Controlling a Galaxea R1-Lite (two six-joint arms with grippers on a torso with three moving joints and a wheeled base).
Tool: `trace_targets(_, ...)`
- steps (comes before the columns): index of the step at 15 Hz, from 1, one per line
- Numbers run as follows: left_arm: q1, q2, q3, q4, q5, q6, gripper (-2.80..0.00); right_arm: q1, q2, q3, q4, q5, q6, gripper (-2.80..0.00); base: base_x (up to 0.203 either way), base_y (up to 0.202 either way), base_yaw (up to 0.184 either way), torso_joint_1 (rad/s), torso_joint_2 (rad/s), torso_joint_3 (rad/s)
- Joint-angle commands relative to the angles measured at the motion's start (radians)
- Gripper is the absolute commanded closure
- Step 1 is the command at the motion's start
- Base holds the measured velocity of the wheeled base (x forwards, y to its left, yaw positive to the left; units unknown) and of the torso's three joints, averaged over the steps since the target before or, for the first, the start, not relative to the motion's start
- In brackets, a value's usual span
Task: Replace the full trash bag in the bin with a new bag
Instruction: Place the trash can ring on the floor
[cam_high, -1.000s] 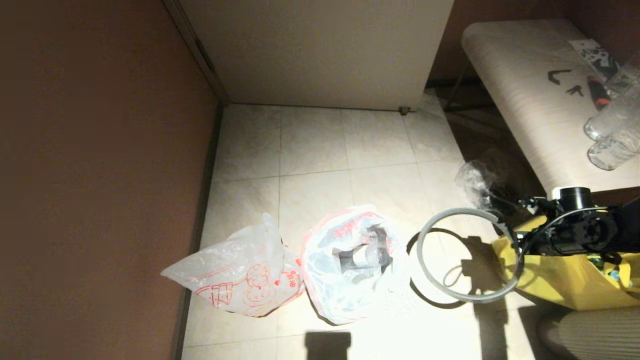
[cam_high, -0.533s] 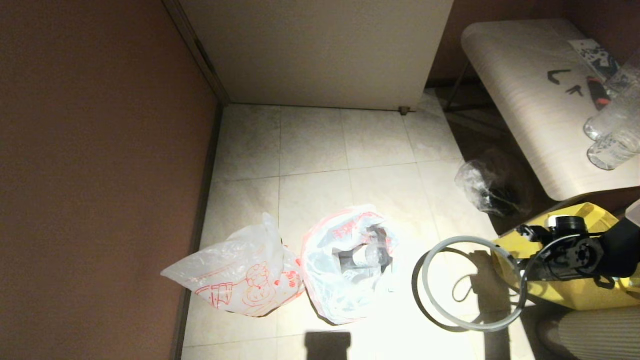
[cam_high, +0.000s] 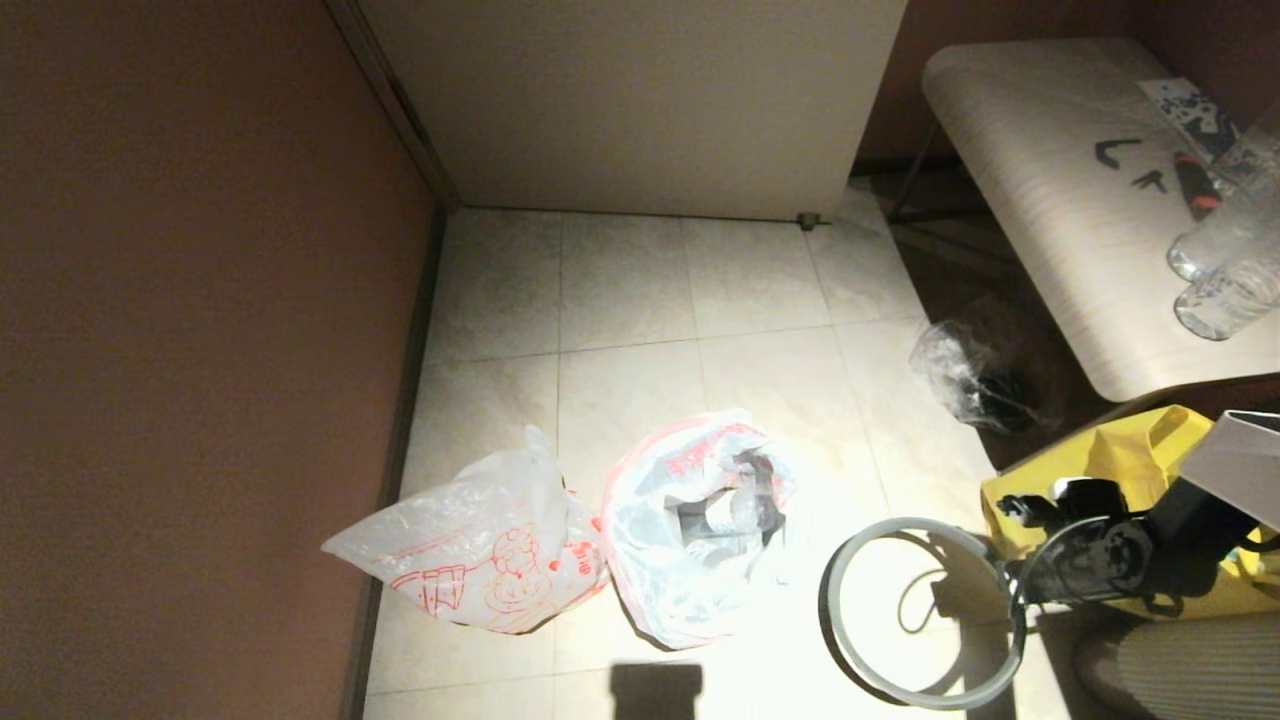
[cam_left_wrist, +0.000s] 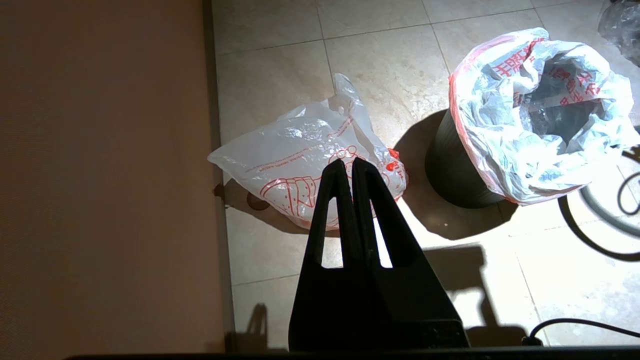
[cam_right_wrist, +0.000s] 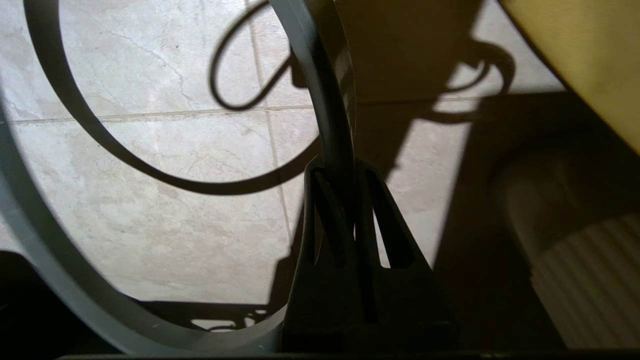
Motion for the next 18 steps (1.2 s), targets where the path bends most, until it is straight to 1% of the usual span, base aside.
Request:
trace_targets(1,0.0,0.0,0.003,0.0,0.0,0.001,0.0,0.028,0.071,0.01,-0.048,0.0,-0.001,0.0,0.0,0.0,0.0,0.0,0.0,0.0)
trace_targets(2,0.001,0.0,0.003,0.0,0.0,0.001,0.0,0.042,0.083,0.018,-0.064,-0.001,-0.002,0.0,0.0,0.0,0.0,0.0,0.0,0.0)
trace_targets(7,0.0,0.0,0.003,0.001,0.0,0.001,0.0,0.053,0.111,0.01,-0.069,-0.005,-0.018,0.0,0.0,0.0,0.0,0.0,0.0,0.0)
trace_targets(8,0.0,0.0,0.003,0.0,0.0,0.001,0.0,0.052,0.111,0.009,-0.069,-0.005,-0.019,-2.8,0.0,0.0,0.0,0.0,0.0,0.0)
trace_targets(12,0.0,0.0,0.003,0.0,0.0,0.001,0.0,0.055,0.103,0.014,-0.071,-0.006,-0.013,-2.8,0.0,0.0,0.0,0.0,0.0,0.0)
trace_targets(14,0.0,0.0,0.003,0.0,0.0,0.001,0.0,0.068,0.046,0.042,-0.071,-0.009,-0.011,-2.8,0.0,0.0,0.0,0.0,0.0,0.0)
trace_targets(16,0.0,0.0,0.003,0.0,0.0,0.001,0.0,0.099,-0.038,0.085,-0.071,-0.009,-0.005,-2.8,0.0,0.0,0.0,0.0,0.0,0.0)
trace_targets(17,0.0,0.0,0.003,0.0,0.0,0.001,0.0,0.123,-0.088,0.11,-0.071,-0.009,0.003,0.0,0.0,0.0,0.0,0.0,0.0,0.0)
trace_targets(18,0.0,0.0,0.003,0.001,0.0,0.001,0.0,0.141,-0.115,0.119,-0.071,-0.009,0.009,0.0,0.0,0.0,0.0,0.0,0.0,0.0)
